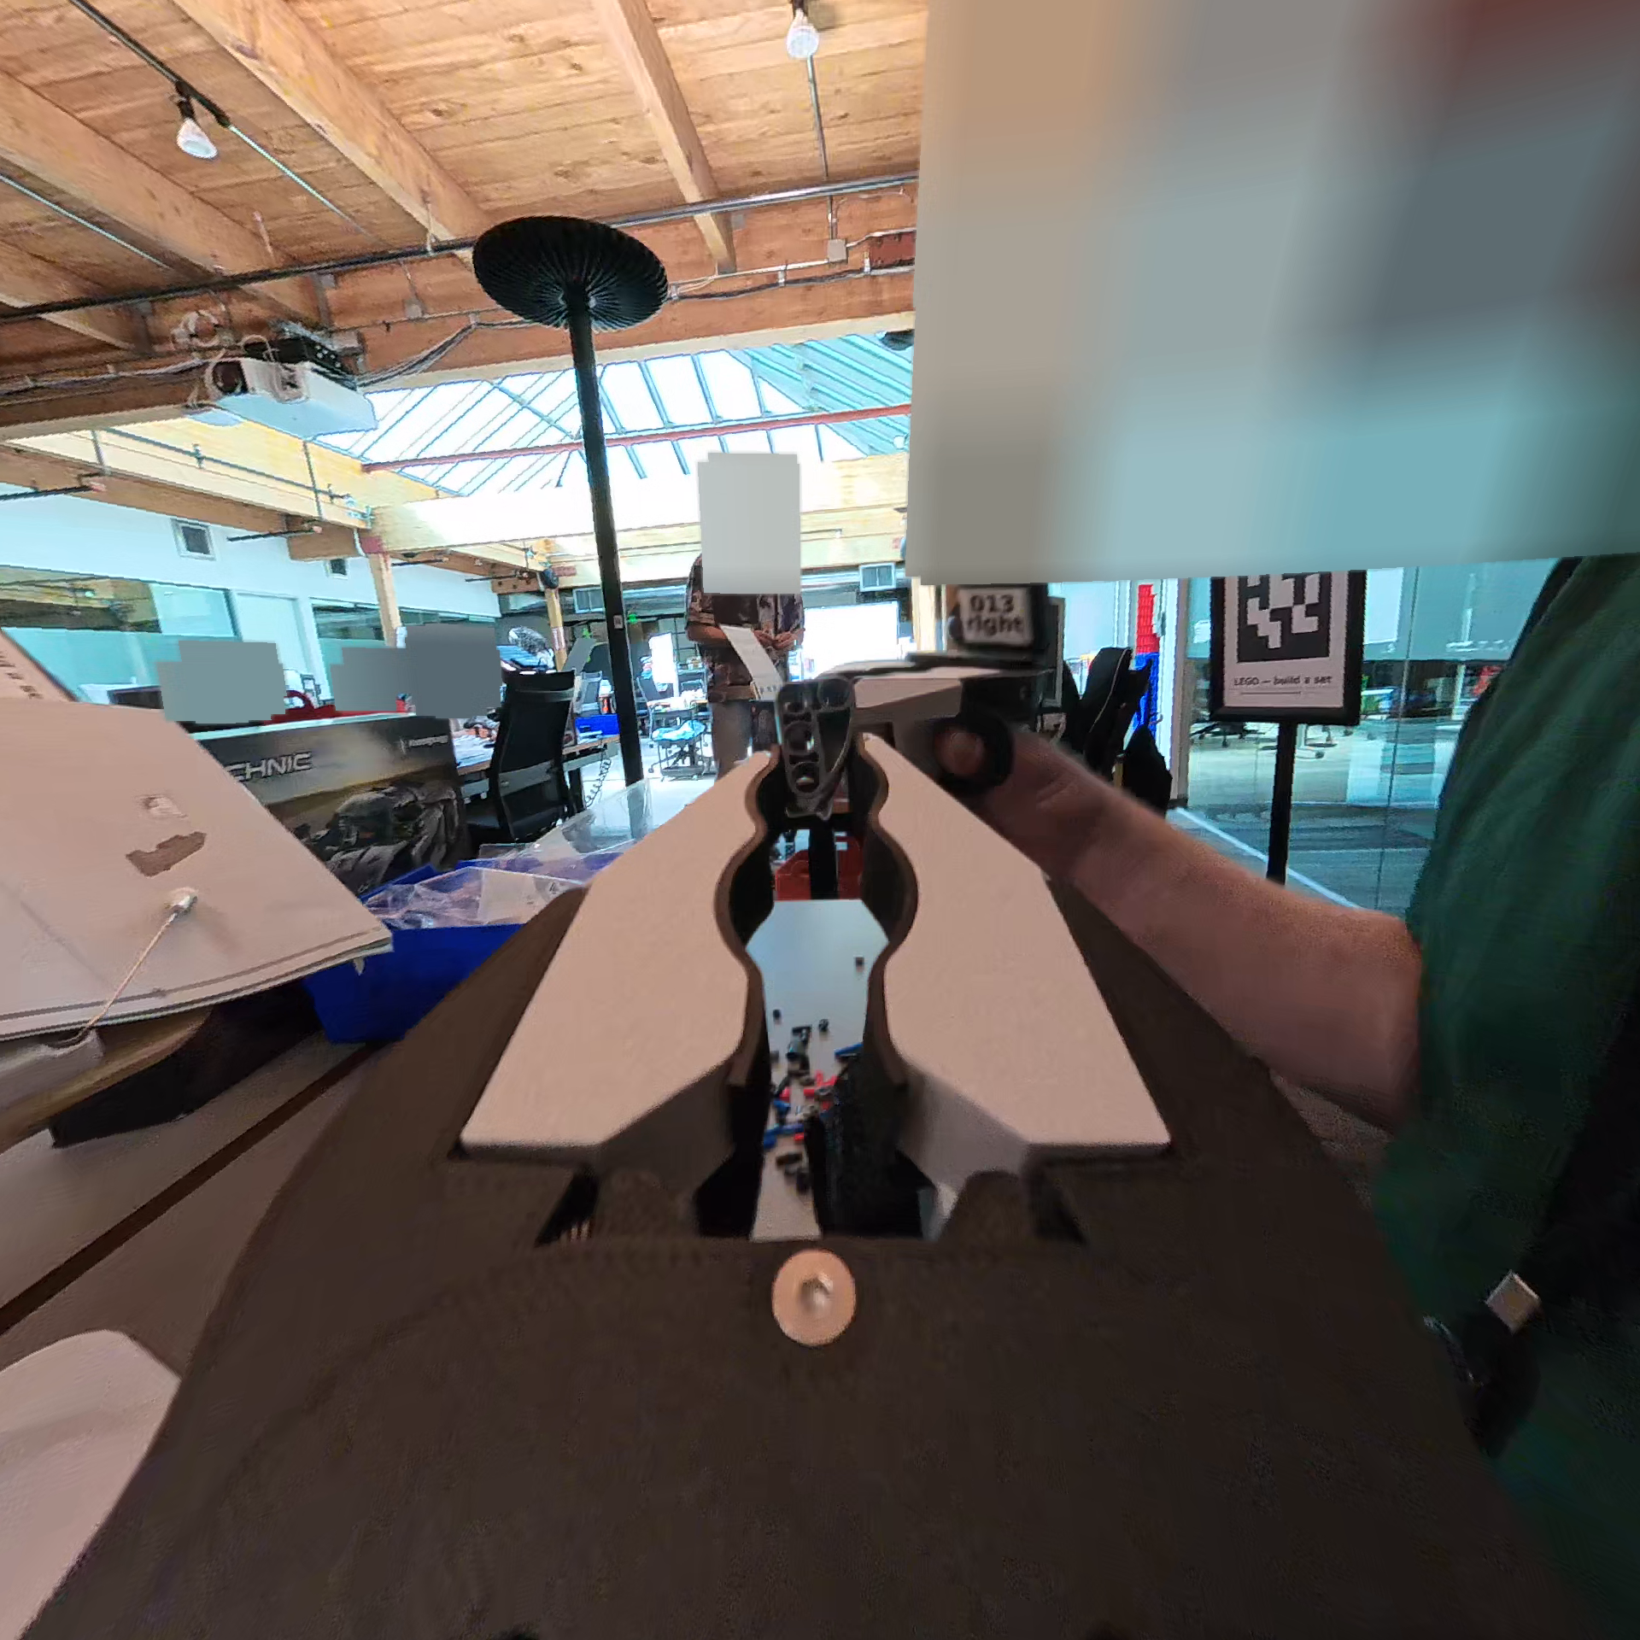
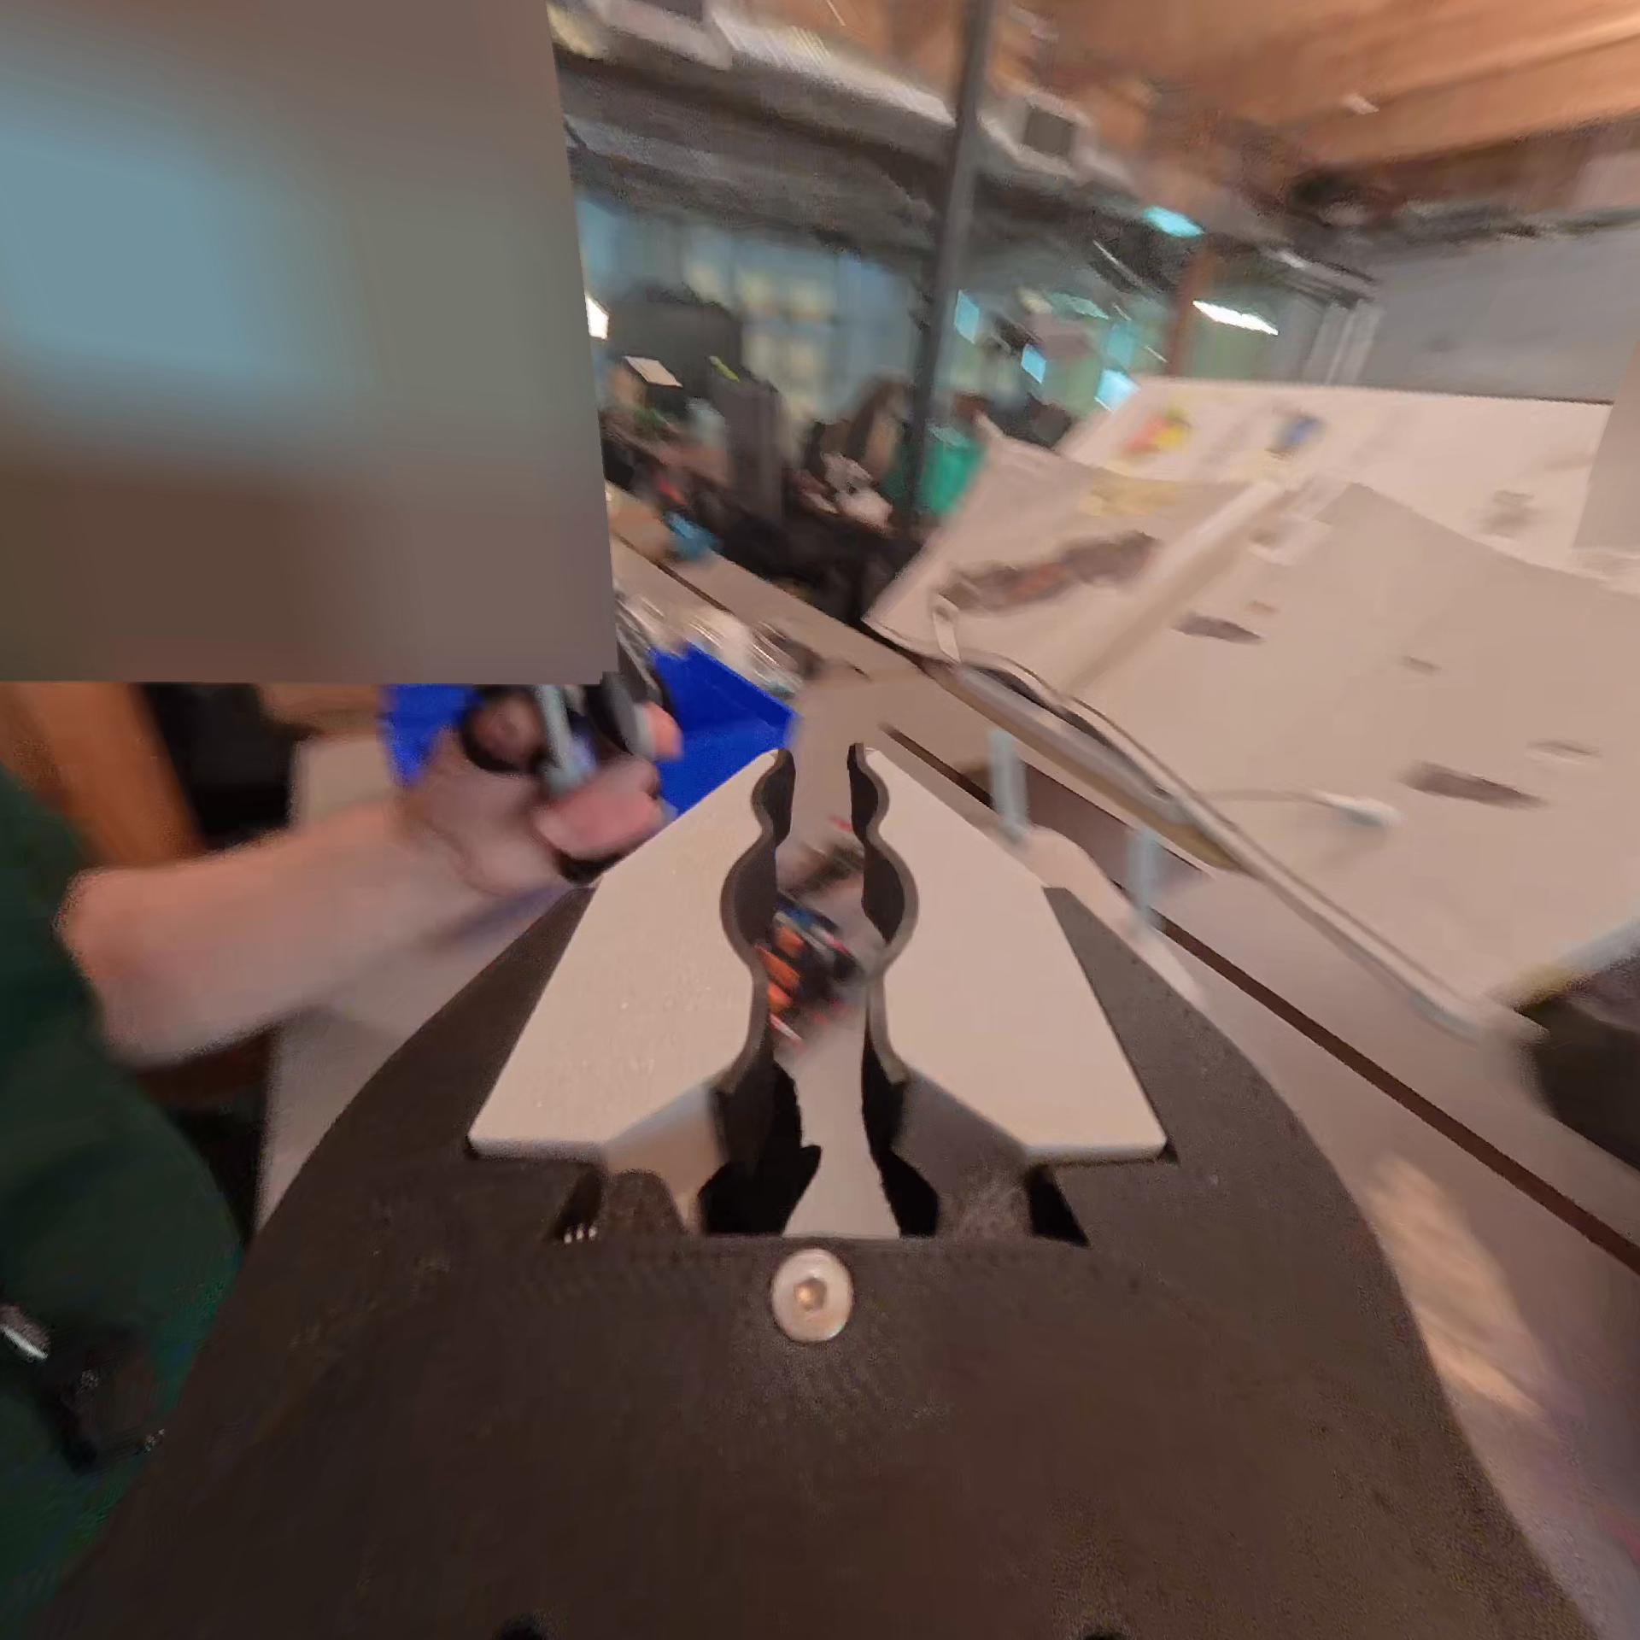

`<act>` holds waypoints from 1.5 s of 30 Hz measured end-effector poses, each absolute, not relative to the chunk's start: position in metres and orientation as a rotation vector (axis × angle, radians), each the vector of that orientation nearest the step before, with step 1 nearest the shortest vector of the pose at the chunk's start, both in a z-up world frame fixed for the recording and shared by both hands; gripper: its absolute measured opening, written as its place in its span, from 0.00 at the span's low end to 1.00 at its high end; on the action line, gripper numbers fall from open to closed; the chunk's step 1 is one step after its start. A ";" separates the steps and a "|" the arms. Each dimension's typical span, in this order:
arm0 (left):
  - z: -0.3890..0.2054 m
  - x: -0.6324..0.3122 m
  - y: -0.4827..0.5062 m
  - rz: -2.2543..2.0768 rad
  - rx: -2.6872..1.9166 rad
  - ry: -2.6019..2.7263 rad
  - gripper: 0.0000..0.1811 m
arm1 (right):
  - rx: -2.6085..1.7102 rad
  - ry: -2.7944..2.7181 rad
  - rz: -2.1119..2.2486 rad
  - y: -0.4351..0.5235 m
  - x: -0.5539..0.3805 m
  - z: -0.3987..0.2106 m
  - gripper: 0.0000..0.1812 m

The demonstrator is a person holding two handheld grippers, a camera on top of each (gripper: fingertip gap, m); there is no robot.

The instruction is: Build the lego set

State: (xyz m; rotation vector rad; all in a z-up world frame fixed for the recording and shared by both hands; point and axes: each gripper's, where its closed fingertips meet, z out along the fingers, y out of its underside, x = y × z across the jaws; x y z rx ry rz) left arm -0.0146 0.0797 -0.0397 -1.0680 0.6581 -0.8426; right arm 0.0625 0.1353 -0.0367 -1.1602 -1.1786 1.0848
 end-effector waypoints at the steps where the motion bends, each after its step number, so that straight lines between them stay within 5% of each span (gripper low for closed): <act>1: -0.042 -0.018 0.082 -0.833 -1.082 0.662 0.06 | -1.230 -1.196 0.951 0.147 0.073 -0.042 0.06; 16: -0.085 -0.048 0.108 -0.888 -1.167 0.563 0.06 | -2.063 -1.314 0.406 0.194 0.155 -0.217 0.03; 45: -0.095 -0.048 0.114 -0.941 -1.194 0.541 0.06 | -2.311 -1.865 0.043 0.193 0.241 -0.306 0.04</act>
